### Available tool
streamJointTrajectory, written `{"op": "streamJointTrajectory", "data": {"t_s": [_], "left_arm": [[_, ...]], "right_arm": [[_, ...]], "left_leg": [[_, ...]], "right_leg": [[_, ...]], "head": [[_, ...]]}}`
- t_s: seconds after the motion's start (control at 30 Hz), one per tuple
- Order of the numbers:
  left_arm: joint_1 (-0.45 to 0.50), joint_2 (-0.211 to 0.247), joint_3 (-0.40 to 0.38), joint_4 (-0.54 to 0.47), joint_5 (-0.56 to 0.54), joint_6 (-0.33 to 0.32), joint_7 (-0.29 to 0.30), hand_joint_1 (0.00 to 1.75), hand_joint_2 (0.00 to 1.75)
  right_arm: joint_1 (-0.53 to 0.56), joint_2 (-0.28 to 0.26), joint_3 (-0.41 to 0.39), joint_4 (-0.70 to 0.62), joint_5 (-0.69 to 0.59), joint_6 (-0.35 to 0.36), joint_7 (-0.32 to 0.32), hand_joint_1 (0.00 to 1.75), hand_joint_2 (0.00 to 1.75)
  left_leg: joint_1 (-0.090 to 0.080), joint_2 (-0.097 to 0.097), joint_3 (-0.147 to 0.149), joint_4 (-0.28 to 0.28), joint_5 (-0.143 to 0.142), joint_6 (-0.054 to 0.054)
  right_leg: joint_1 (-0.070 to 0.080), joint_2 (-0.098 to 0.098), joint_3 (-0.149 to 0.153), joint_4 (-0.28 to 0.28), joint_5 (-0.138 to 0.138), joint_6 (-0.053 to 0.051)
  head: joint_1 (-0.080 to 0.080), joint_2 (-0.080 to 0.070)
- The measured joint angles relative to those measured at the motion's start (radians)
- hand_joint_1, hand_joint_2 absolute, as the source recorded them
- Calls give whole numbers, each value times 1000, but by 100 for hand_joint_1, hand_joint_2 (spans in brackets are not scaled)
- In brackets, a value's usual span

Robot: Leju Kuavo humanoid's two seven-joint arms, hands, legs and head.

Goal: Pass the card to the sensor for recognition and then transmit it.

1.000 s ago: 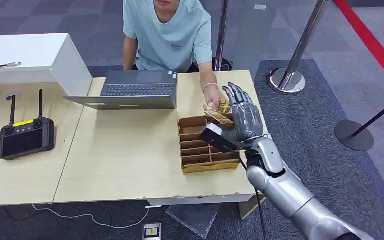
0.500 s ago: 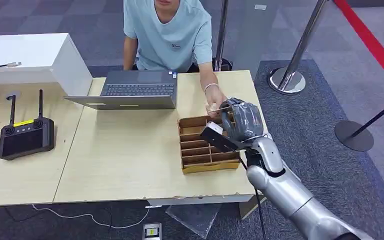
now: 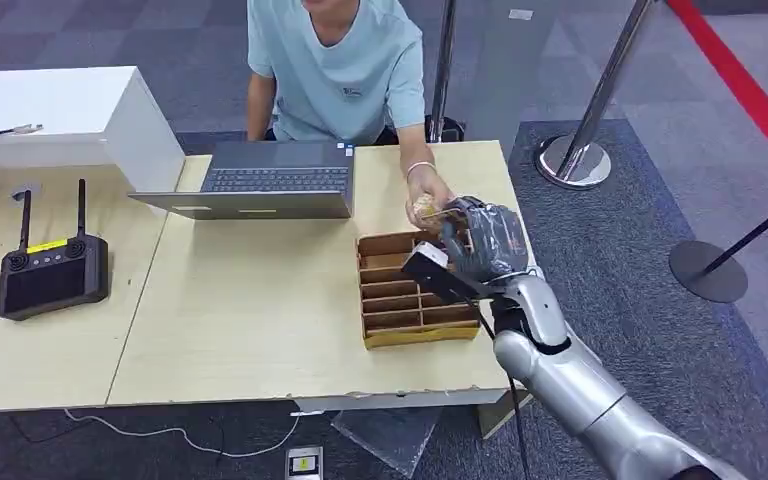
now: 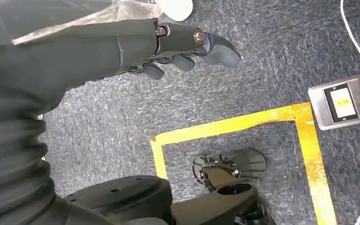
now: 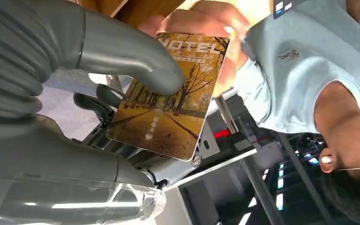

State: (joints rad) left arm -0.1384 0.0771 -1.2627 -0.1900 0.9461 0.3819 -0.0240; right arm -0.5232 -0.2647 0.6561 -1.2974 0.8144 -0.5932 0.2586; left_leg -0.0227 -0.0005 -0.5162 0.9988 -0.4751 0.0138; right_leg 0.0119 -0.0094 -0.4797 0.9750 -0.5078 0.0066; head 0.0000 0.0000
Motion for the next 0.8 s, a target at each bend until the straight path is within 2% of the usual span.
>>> {"op": "streamJointTrajectory", "data": {"t_s": [0.33,0.8], "left_arm": [[1,0,0,0,1,3,1,0,175],[2,0,0,0,0,4,10,0,175]], "right_arm": [[48,-8,-42,-21,-24,-76,17,175,175],[120,-65,-154,-81,130,-103,117,175,175]], "left_leg": [[0,0,0,0,0,0],[0,0,1,1,0,0]], "right_leg": [[0,0,0,0,0,0],[0,0,0,0,0,0]], "head": [[0,0],[0,0]]}}
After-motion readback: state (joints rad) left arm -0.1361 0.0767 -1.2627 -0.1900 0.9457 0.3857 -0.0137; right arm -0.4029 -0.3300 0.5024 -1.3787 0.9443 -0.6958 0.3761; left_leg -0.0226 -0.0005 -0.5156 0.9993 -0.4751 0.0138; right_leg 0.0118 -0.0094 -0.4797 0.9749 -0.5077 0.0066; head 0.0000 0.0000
